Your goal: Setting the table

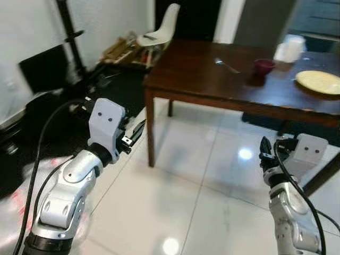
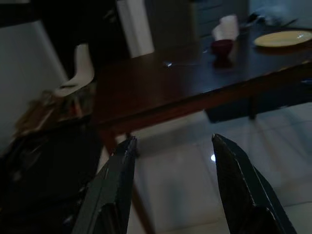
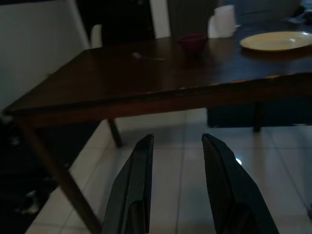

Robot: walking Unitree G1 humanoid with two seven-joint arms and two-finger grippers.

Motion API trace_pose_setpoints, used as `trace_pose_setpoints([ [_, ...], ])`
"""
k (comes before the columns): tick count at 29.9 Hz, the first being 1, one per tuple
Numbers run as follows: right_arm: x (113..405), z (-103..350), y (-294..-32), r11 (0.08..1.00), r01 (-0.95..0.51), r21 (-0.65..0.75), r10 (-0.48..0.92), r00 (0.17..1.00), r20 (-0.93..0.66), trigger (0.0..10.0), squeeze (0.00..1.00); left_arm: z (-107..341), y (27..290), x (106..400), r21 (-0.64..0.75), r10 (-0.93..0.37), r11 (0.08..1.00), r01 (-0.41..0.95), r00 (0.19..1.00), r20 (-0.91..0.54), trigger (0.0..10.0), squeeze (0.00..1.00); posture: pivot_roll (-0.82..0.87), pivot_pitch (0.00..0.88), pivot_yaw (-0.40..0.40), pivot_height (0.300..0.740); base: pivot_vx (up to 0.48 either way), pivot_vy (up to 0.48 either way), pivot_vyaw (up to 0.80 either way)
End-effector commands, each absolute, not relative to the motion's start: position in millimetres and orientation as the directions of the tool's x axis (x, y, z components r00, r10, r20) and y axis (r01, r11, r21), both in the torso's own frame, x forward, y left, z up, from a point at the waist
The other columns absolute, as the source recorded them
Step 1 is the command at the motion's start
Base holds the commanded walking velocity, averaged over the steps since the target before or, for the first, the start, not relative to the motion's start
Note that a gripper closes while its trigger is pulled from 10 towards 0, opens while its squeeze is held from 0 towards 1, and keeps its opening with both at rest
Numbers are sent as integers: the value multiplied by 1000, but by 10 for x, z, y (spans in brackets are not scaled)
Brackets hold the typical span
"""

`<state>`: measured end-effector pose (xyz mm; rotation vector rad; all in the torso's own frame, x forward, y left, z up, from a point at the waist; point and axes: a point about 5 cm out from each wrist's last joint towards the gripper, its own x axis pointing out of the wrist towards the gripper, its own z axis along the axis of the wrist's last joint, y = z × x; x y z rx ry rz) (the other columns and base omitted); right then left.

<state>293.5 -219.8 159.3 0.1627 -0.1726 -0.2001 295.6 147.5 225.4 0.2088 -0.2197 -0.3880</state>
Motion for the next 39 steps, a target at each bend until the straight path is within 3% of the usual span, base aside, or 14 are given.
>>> trace_pose_setpoints([
  [1, 2921, 1546, -2191, 967, 185, 178, -210, 968, 135, 10000, 0, 2223, 1466, 2972, 240, -397, 904, 354, 904, 158, 10000, 0, -41, 0, 90, 740, 480, 0, -750],
  [26, 2920, 1547, -2184, 969, 180, 170, -203, 970, 136, 10000, 0, 2214, 1392, 3004, 233, -414, 898, 373, 896, 162, 10000, 0, -52, 0, 98, 740, 480, 0, -734],
  [32, 2934, 1598, -2024, 985, 48, 165, -75, 984, 161, 10000, 0, 2175, 1436, 3034, 234, -364, 917, 324, 919, 152, 10000, 0, -56, 0, 100, 740, 480, 0, 0],
  [36, 2920, 1697, -1805, 973, -113, 201, 69, 975, 212, 10000, 0, 2119, 1554, 3081, 237, -256, 946, 221, 958, 131, 10000, 0, -55, 0, 98, 740, 480, 0, 0],
  [39, 2921, 1699, -1741, 972, -146, 186, 106, 972, 209, 10000, 0, 2100, 1612, 3091, 236, -215, 955, 181, 968, 126, 10000, 0, -54, 0, 96, 740, 480, 0, 0],
])
